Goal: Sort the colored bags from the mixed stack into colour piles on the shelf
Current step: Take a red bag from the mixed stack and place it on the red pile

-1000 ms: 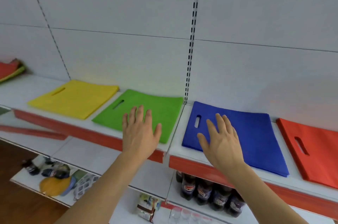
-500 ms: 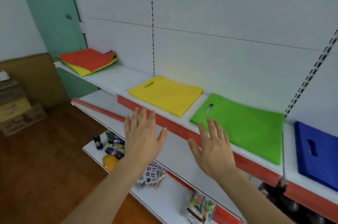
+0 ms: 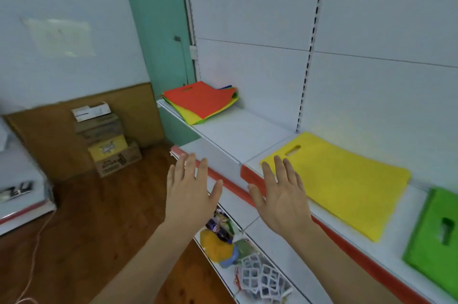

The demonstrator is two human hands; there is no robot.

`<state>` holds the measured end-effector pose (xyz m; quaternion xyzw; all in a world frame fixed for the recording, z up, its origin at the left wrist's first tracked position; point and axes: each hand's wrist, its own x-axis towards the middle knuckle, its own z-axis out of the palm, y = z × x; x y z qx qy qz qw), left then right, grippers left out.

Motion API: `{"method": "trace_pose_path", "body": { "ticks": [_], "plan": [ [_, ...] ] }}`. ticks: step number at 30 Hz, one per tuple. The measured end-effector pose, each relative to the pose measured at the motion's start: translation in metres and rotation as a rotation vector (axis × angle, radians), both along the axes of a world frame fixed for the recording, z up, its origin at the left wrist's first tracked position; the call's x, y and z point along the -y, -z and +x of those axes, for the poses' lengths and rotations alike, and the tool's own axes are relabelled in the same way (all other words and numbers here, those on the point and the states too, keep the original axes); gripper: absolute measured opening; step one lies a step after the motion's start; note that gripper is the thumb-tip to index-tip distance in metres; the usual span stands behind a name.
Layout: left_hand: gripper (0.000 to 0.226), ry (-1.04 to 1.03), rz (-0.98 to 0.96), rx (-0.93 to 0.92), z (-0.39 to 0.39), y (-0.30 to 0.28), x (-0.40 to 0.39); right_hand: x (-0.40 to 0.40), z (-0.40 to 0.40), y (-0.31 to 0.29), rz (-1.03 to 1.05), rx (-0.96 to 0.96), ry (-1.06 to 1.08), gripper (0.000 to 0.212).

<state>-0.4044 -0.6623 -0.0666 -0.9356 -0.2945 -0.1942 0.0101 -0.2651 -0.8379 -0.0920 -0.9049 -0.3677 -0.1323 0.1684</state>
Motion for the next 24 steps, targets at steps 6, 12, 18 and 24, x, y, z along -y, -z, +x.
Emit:
{"method": "trace_pose_path", "body": {
  "ticks": [6,12,18,24],
  "plan": [
    [0.071,-0.093,0.008,0.027,0.012,0.001,-0.089,-0.099,0.033,-0.005,-0.072,-0.002,-0.067,0.079],
    [0.073,-0.107,0.001,0.038,0.029,0.015,-0.190,-0.199,0.058,-0.003,-0.139,0.013,-0.068,0.084],
    [0.077,-0.003,-0.023,0.040,0.057,0.017,-0.296,-0.295,0.071,-0.007,-0.150,0.008,0.020,0.091],
    [0.074,0.111,-0.028,-0.002,0.097,0.010,-0.380,-0.358,0.083,-0.011,-0.144,-0.011,0.138,0.094]
  ]
}}
